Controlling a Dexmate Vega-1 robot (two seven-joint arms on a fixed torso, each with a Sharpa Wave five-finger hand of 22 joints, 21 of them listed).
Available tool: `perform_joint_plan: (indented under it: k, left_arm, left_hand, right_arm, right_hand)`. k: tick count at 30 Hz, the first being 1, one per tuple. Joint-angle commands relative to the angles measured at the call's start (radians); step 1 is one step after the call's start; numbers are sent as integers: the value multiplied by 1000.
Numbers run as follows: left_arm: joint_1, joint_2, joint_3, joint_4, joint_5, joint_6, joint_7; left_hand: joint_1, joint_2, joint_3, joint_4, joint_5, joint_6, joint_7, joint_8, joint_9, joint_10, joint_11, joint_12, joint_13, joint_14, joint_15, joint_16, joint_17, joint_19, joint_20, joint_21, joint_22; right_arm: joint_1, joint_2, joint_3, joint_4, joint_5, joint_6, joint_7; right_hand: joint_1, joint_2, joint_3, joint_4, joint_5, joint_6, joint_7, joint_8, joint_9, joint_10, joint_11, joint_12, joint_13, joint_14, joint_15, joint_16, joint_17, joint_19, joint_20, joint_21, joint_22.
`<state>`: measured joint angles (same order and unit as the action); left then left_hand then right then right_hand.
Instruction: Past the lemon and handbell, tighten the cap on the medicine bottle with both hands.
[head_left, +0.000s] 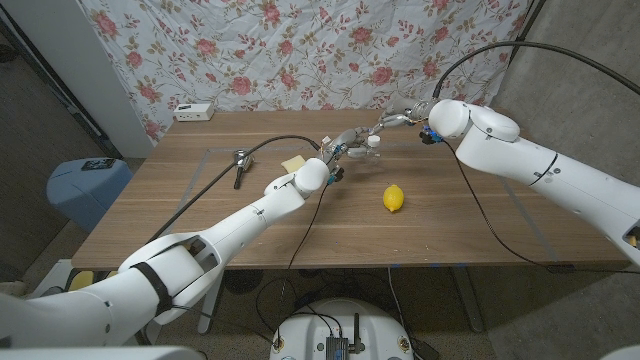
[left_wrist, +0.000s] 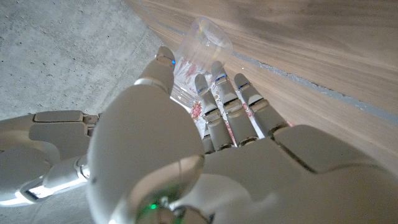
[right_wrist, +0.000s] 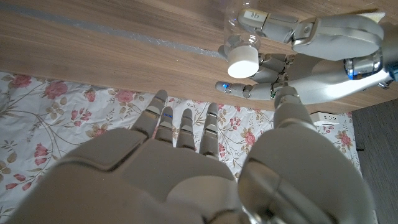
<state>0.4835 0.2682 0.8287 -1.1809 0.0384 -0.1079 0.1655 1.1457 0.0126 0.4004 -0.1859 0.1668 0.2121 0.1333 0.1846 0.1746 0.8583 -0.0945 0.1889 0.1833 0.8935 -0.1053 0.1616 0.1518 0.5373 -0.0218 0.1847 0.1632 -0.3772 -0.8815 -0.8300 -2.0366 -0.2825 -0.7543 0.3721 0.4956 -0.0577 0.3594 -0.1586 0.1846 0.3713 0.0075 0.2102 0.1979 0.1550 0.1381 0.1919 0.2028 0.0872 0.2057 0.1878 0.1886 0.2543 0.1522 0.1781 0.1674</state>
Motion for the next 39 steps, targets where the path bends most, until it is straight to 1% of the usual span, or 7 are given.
perform_joint_plan:
  k: [1,7,16,20,33,34,39]
  left_arm:
    - [1,2,6,-9,13,6,0]
    - [5,3,8,-17,19,10,6]
    - [12,10,6,-32,26,19,12]
    - [14,13,6,-35,29,21,13]
    - [17,13,6,-35,34,18,20]
    - [17,13,7,-35,35,18,21]
    - [17,12,6,-36,35,21,21]
  left_hand:
    - [-2,14,44,34,11,3,30,2,2,54,-46,5,4,22,-74,6,5,5,-4,0,1]
    - [-3,13,47,35,11,1,28,1,2,54,-40,5,4,21,-74,6,5,5,-4,0,1]
    - [-5,14,51,35,11,2,25,2,2,58,-46,6,4,22,-75,7,5,5,-5,0,1]
    - [-6,14,53,35,11,3,25,2,2,59,-41,6,4,22,-75,7,5,5,-5,0,1]
    - [-8,15,59,35,11,4,23,2,2,63,-50,7,5,23,-75,7,5,3,-9,-1,1]
    - [-10,15,60,35,11,4,23,2,2,62,-44,6,5,22,-75,6,5,0,-9,-2,1]
    - [-11,15,62,36,11,4,23,2,2,62,-46,6,5,23,-73,7,5,1,-10,-1,1]
  right_arm:
    - [36,12,-38,7,-54,-19,80]
    - [49,21,-51,16,-70,-26,111]
    - [66,35,-72,28,-98,-45,145]
    - [72,40,-81,34,-111,-55,153]
    - [83,50,-96,50,-134,-57,175]
    - [83,51,-95,52,-133,-56,175]
    - [79,53,-94,53,-138,-53,172]
  right_hand:
    - [11,0,11,-4,6,16,3,6,4,-3,4,-2,3,1,4,3,4,5,5,8,4]
    - [19,0,15,-5,8,31,3,11,5,-7,4,-1,3,6,3,6,4,10,5,10,3]
    - [26,0,18,-7,9,42,7,15,6,-10,4,0,3,8,3,7,4,13,6,12,3]
    - [29,1,20,-7,9,44,8,15,6,-11,3,1,3,8,2,8,4,13,5,12,3]
    - [47,2,28,-11,10,58,7,20,9,-12,2,3,2,12,-4,9,4,17,0,13,3]
    - [50,2,30,-11,10,62,6,22,9,-11,2,4,2,12,-4,10,4,18,-1,14,3]
    - [56,1,32,-12,9,67,8,24,11,-10,1,5,2,15,-6,11,4,21,-2,15,3]
